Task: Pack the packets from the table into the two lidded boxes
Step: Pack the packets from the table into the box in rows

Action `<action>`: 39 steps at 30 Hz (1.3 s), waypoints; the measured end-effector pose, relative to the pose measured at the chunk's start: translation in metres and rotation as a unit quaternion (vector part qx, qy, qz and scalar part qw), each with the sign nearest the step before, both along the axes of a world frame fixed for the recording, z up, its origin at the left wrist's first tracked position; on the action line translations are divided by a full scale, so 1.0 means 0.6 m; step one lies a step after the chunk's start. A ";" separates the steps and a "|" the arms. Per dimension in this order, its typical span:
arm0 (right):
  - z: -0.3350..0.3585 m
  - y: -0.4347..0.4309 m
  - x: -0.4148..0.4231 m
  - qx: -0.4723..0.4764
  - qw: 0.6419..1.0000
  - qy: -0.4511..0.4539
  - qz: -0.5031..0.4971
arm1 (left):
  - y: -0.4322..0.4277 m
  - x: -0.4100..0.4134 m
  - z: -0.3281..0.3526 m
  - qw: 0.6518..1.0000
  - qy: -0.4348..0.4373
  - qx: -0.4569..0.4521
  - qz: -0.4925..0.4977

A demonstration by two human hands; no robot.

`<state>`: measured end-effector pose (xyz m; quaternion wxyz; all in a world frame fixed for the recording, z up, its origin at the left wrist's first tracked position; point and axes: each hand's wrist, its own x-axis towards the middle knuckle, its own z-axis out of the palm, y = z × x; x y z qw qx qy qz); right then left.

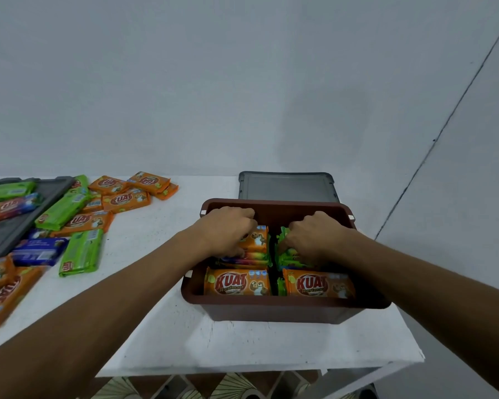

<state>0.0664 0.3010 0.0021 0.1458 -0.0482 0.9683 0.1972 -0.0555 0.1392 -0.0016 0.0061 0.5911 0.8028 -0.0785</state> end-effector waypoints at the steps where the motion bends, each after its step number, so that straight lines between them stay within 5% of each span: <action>1: 0.003 -0.002 -0.003 0.007 1.000 -0.004 -0.001 | -0.001 0.001 -0.001 1.000 0.001 0.001 0.002; 13: 0.023 -0.058 -0.046 0.074 0.997 -0.033 0.021 | -0.005 0.003 -0.002 0.998 -0.048 0.033 0.034; 26: 0.020 -0.043 -0.037 0.103 0.991 -0.080 -0.014 | -0.011 -0.002 -0.010 1.000 -0.009 0.016 0.007; 32: 0.037 -0.003 -0.011 -0.011 0.994 -0.101 0.027 | -0.011 -0.002 -0.009 0.999 -0.038 0.031 0.002; 36: 0.059 0.020 0.032 -0.138 0.989 -0.052 0.023 | -0.016 -0.001 0.010 0.972 -0.203 0.098 -0.059; 39: 0.042 0.004 0.051 -0.233 0.968 -0.097 0.001 | -0.018 0.016 0.015 0.964 -0.250 -0.008 -0.090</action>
